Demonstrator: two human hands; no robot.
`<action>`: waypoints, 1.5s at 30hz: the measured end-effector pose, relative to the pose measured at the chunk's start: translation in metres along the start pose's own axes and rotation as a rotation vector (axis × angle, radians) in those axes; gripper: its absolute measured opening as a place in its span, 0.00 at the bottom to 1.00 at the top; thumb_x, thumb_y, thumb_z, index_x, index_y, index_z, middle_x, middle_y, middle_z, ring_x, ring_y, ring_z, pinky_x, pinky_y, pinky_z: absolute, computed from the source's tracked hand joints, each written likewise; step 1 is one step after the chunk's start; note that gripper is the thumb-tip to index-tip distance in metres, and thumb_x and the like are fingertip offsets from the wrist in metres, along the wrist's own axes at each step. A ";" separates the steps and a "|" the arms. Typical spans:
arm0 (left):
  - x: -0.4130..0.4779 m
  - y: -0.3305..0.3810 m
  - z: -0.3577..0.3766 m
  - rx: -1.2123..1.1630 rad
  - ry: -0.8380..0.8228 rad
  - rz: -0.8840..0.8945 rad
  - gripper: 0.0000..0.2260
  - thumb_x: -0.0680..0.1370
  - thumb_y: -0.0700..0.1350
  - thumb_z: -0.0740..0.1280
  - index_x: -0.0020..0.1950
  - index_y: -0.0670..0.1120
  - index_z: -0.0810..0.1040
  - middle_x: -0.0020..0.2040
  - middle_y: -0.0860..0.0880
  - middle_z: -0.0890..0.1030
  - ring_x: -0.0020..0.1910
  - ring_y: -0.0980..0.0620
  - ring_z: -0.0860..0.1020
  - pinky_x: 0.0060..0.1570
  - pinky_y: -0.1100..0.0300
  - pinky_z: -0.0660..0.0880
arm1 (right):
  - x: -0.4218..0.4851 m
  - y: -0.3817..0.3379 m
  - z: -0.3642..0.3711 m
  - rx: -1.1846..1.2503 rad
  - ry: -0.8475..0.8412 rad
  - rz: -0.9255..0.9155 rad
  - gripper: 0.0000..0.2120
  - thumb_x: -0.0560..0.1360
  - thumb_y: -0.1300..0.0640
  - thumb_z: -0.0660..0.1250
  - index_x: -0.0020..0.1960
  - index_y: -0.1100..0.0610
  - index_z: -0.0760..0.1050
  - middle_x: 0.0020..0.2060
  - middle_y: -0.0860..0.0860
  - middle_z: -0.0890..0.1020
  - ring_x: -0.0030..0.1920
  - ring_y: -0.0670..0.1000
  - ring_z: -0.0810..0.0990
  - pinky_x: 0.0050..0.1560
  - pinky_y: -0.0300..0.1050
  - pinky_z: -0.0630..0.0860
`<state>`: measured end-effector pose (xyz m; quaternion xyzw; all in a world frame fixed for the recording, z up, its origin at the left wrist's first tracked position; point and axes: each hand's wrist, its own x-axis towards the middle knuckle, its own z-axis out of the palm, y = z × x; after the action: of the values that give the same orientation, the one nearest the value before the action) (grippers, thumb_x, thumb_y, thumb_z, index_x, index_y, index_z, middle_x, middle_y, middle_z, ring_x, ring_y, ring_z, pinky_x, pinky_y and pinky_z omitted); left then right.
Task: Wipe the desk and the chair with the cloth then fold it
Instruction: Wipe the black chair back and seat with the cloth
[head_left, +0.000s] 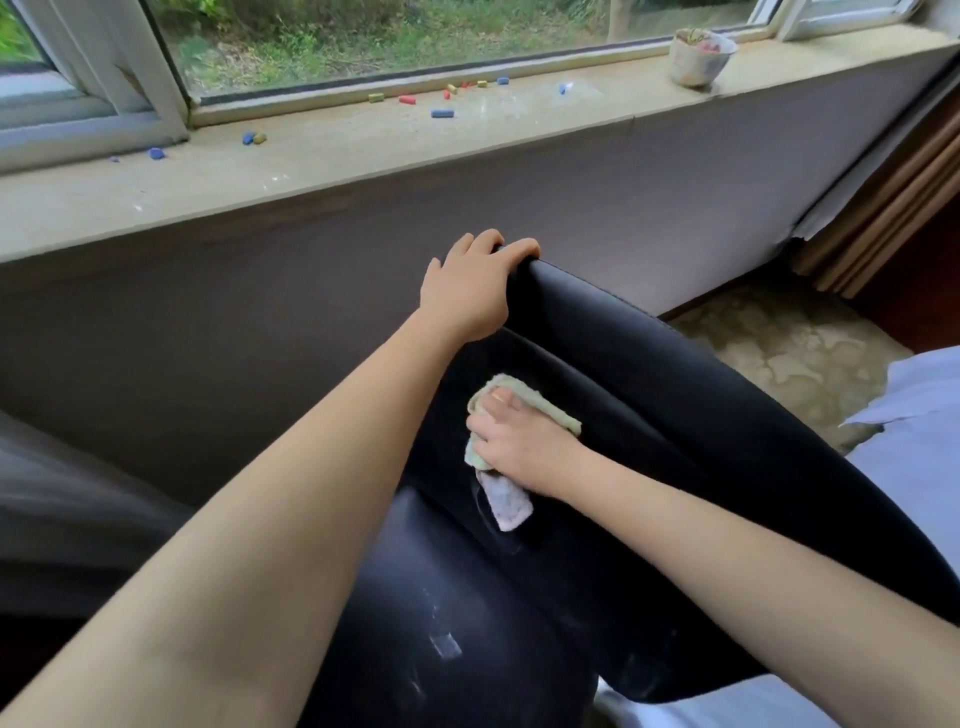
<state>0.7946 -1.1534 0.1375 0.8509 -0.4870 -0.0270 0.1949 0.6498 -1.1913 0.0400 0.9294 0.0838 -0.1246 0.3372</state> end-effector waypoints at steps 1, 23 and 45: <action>0.000 0.000 0.001 -0.003 0.003 -0.002 0.29 0.71 0.33 0.57 0.67 0.59 0.65 0.63 0.51 0.68 0.63 0.47 0.65 0.56 0.48 0.69 | -0.017 -0.008 0.009 -0.004 0.024 -0.006 0.15 0.66 0.58 0.55 0.33 0.49 0.80 0.36 0.47 0.79 0.47 0.56 0.68 0.51 0.51 0.64; 0.005 -0.010 0.000 -0.064 -0.027 0.087 0.26 0.70 0.32 0.56 0.66 0.51 0.68 0.59 0.45 0.70 0.57 0.44 0.66 0.60 0.57 0.62 | 0.041 0.003 -0.024 -0.029 0.108 0.056 0.08 0.68 0.53 0.63 0.38 0.47 0.82 0.41 0.46 0.79 0.52 0.56 0.75 0.55 0.53 0.67; 0.006 0.011 0.005 -0.111 -0.079 0.113 0.25 0.71 0.33 0.55 0.65 0.52 0.68 0.58 0.47 0.70 0.56 0.45 0.65 0.60 0.56 0.65 | -0.082 -0.032 0.030 0.029 0.084 0.135 0.09 0.55 0.53 0.77 0.31 0.53 0.79 0.36 0.50 0.77 0.47 0.57 0.67 0.51 0.54 0.65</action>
<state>0.7875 -1.1645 0.1376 0.8081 -0.5395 -0.0765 0.2237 0.5590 -1.1926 0.0223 0.9421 0.0334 -0.0635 0.3275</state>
